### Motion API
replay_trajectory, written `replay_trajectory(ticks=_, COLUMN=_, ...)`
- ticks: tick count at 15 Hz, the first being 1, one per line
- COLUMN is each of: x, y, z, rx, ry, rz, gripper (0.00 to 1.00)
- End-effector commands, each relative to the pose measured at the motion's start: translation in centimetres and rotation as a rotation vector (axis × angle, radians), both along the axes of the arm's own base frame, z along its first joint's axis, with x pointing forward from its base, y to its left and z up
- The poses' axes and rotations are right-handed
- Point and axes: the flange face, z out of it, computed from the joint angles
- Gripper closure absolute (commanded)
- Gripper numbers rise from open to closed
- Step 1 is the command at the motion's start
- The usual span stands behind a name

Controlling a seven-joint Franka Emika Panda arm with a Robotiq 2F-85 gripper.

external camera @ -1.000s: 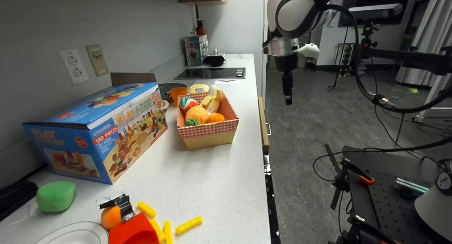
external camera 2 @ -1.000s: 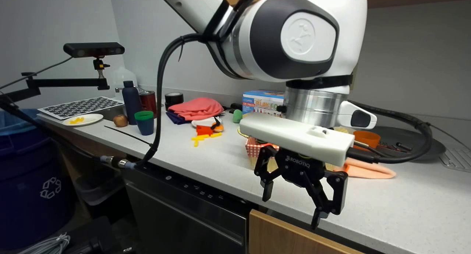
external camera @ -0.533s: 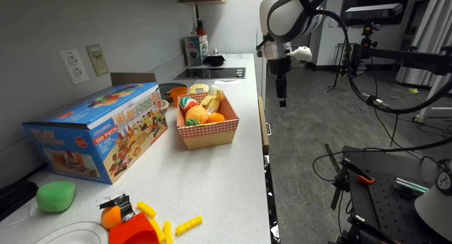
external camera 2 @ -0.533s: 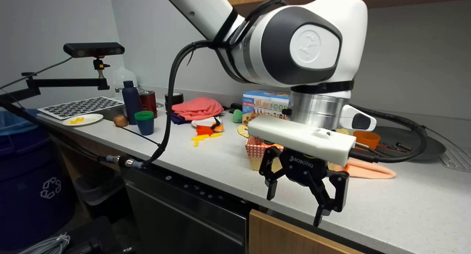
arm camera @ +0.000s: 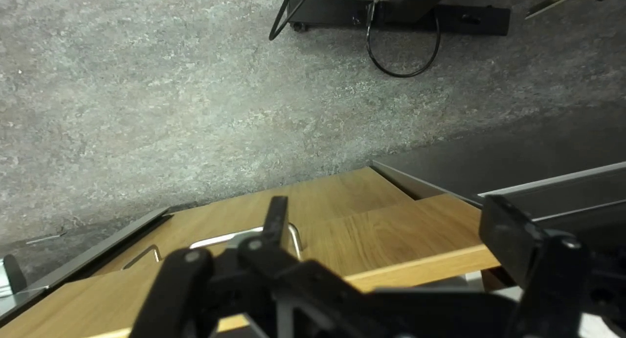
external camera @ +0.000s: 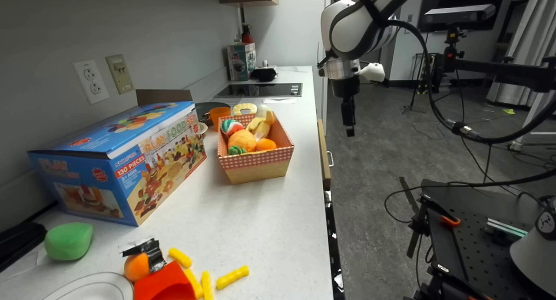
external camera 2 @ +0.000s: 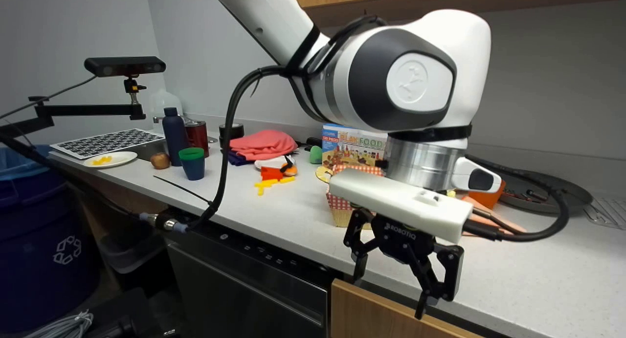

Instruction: Open the drawer, then remove the purple plushie from the drawer, then close the drawer

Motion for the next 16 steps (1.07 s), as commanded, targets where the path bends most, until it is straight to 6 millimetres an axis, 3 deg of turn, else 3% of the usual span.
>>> replay_trajectory(ticks=1, x=-0.3, y=-2.1, z=-4.0, rx=-0.018, ry=-0.010, rz=-0.031, gripper=0.00)
replay_trajectory(ticks=5, x=0.8, y=-3.9, z=-6.4, rx=-0.052, ry=-0.089, rz=-0.057, gripper=0.00)
replay_trajectory(ticks=10, x=2.9, y=-4.7, z=-4.4, rx=-0.076, ry=-0.212, rz=-0.070, gripper=0.00)
replay_trajectory(ticks=16, x=4.5, y=-3.7, z=-6.1, rx=-0.032, ry=-0.234, rz=-0.062, gripper=0.00)
